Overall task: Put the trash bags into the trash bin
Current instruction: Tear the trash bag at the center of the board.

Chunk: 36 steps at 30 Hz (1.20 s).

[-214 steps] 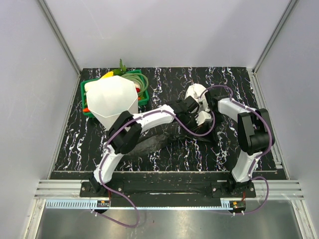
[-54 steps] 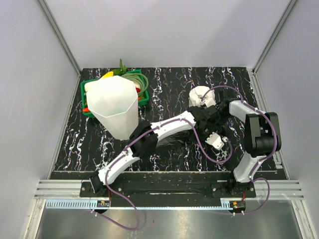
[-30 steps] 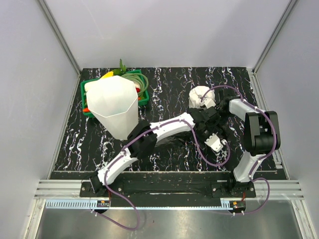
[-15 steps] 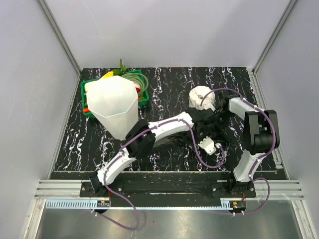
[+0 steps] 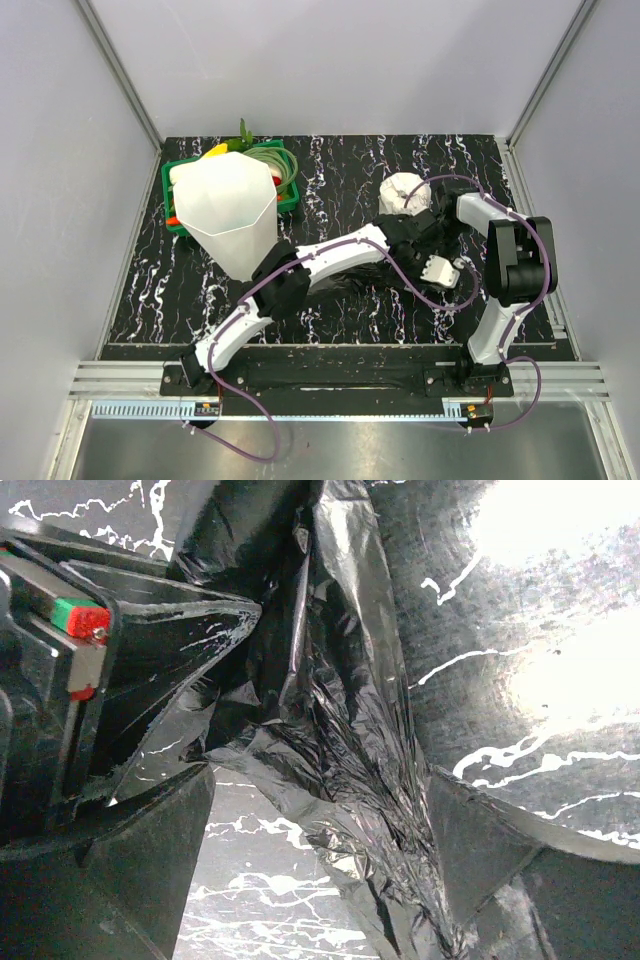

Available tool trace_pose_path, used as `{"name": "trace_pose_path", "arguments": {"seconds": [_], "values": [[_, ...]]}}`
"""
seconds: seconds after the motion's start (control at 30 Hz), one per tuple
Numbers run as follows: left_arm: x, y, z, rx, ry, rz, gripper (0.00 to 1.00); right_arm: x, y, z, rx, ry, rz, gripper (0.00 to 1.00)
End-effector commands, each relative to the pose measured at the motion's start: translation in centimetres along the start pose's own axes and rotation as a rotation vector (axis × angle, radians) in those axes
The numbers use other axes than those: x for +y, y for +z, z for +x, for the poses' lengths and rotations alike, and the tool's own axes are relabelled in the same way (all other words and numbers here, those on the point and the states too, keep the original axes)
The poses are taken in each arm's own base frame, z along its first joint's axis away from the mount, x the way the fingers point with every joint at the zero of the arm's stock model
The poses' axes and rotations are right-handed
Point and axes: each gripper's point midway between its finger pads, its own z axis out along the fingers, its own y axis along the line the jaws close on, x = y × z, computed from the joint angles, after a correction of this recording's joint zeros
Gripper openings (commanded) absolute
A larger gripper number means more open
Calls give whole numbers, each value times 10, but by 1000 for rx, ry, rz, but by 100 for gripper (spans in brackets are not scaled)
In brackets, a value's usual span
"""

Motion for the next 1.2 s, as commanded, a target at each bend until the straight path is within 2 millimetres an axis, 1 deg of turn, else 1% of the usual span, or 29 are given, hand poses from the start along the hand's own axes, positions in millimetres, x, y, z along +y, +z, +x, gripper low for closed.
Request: {"name": "trace_pose_path", "arguments": {"seconds": [0.0,0.03,0.1,0.17,0.2,0.27,0.47,0.63,0.73,0.8,0.9,1.03,1.07,1.17], "values": [[50,-15,-28,-72,-96,-249,90,10,29,17,78,74,-22,0],[54,-13,-29,-80,-111,-272,89,11,29,18,75,81,-18,0],[56,-8,-30,-90,-140,-280,83,12,29,18,73,93,-15,0],[53,-2,-30,-90,-142,-273,80,11,29,19,76,98,-8,0],[52,0,-29,-86,-141,-269,77,11,29,20,77,98,-3,0],[48,5,-23,-74,-144,-256,76,10,29,21,76,95,1,0],[26,22,-9,-45,-138,-179,75,4,27,23,77,104,19,0],[14,32,-9,-61,-110,-120,77,8,29,25,76,111,3,0],[-6,36,-6,-53,-88,-28,77,9,28,27,74,103,2,0],[-18,36,-3,-47,-69,21,77,10,28,29,76,95,2,0],[-25,35,0,-34,-67,45,77,8,25,27,63,94,11,0],[-16,22,-5,-32,-80,7,79,0,29,27,69,135,19,0],[-13,19,-8,-30,-86,-10,79,-4,31,26,63,156,21,0],[-3,8,-16,-39,-111,-61,80,-6,33,20,39,196,3,0]]}}
